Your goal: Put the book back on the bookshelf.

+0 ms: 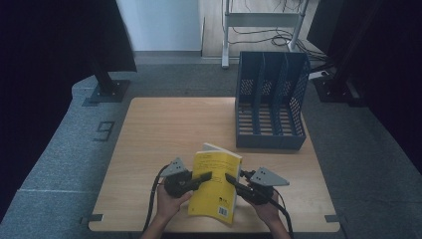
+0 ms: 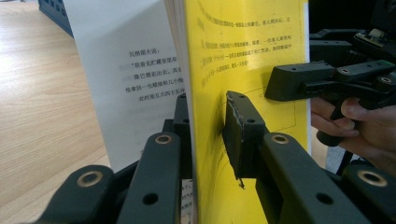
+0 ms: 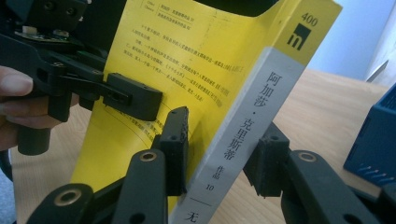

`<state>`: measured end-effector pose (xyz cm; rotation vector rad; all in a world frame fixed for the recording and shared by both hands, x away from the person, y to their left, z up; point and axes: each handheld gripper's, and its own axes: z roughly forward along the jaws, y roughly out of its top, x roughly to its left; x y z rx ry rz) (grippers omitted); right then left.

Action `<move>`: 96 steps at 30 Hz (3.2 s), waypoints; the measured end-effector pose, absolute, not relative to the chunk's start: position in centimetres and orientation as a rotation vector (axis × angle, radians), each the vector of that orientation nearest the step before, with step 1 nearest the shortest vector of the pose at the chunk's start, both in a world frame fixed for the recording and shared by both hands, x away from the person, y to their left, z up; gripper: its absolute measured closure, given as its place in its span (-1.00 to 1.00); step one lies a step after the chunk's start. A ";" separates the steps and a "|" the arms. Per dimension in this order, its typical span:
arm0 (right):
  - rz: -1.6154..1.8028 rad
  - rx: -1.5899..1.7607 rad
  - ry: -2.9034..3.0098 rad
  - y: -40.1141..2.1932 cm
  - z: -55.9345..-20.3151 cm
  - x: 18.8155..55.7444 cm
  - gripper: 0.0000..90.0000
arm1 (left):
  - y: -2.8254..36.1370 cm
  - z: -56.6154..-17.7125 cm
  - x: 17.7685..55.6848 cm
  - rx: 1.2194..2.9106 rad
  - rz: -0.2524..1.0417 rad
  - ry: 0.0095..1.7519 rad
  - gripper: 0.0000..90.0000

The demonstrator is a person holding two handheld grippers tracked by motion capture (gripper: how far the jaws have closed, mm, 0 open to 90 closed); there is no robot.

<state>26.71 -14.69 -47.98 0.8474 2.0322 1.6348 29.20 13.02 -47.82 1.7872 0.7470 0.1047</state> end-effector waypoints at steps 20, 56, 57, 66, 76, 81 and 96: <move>1.701 0.800 2.046 -14.7 -47.6 27.4 0.40 | 12.8 -47.2 28.6 1.800 0.126 0.710 0.81; 1.677 0.674 2.030 -15.9 -46.0 26.0 0.49 | 13.6 -47.2 29.0 1.762 0.158 0.747 0.49; 1.693 0.668 2.032 -15.9 -45.9 25.9 0.49 | 13.4 -47.1 28.8 1.759 0.147 0.734 0.49; 1.692 0.673 2.037 -15.1 -45.2 25.7 0.51 | 12.8 -46.7 28.3 1.777 0.174 0.697 0.47; 1.739 0.768 2.056 -15.1 -45.1 26.2 0.62 | 12.6 -47.0 28.4 1.787 0.222 0.711 0.26; 1.746 0.790 2.031 -14.9 -45.1 26.0 0.63 | 12.9 -47.2 28.7 1.776 0.256 0.751 0.01; 1.681 0.757 1.921 -15.4 -43.4 24.5 0.66 | 14.1 -46.9 29.0 1.732 0.238 0.792 -0.07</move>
